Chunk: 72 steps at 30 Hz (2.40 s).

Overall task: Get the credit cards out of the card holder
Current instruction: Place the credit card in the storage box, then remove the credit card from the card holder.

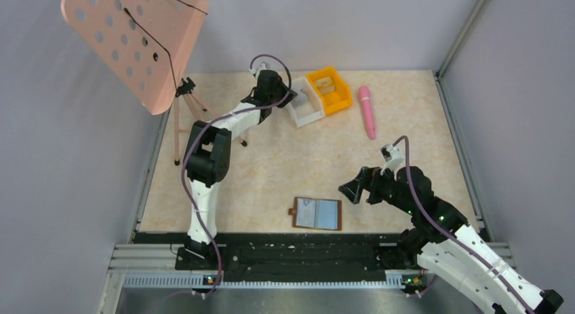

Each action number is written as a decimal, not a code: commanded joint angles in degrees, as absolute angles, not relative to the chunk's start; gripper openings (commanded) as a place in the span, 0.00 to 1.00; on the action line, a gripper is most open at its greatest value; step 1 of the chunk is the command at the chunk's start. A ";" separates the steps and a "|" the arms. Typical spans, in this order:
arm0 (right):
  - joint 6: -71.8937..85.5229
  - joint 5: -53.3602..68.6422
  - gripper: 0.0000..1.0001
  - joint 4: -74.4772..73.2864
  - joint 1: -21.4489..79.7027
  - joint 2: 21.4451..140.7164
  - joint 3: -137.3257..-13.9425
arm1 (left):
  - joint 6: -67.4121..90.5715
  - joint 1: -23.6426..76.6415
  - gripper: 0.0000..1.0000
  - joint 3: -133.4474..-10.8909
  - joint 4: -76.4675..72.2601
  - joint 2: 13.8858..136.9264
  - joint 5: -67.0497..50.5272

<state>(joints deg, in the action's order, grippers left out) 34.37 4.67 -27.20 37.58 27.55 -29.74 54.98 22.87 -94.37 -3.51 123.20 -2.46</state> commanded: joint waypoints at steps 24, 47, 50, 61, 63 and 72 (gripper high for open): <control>33.11 3.86 0.96 -24.41 37.18 29.81 -36.24 | 58.44 20.90 0.00 -108.75 -3.18 135.79 1.90; 33.61 4.29 0.95 -25.85 37.14 28.15 -38.14 | 56.28 20.79 0.17 -114.05 -2.64 138.09 2.61; 33.60 4.31 0.95 -25.95 37.18 28.33 -38.41 | 55.54 20.79 0.16 -114.53 -2.38 138.08 2.95; 33.30 5.61 0.95 -25.34 37.18 31.06 -39.51 | 51.72 20.71 0.00 -115.32 -2.21 138.19 4.35; 33.34 5.86 0.95 -24.88 37.18 31.34 -39.23 | 50.51 20.66 0.00 -115.36 -2.00 138.05 4.60; 33.97 4.33 0.94 -24.44 37.23 33.18 -38.04 | 42.01 21.52 0.09 -115.16 3.41 132.64 0.36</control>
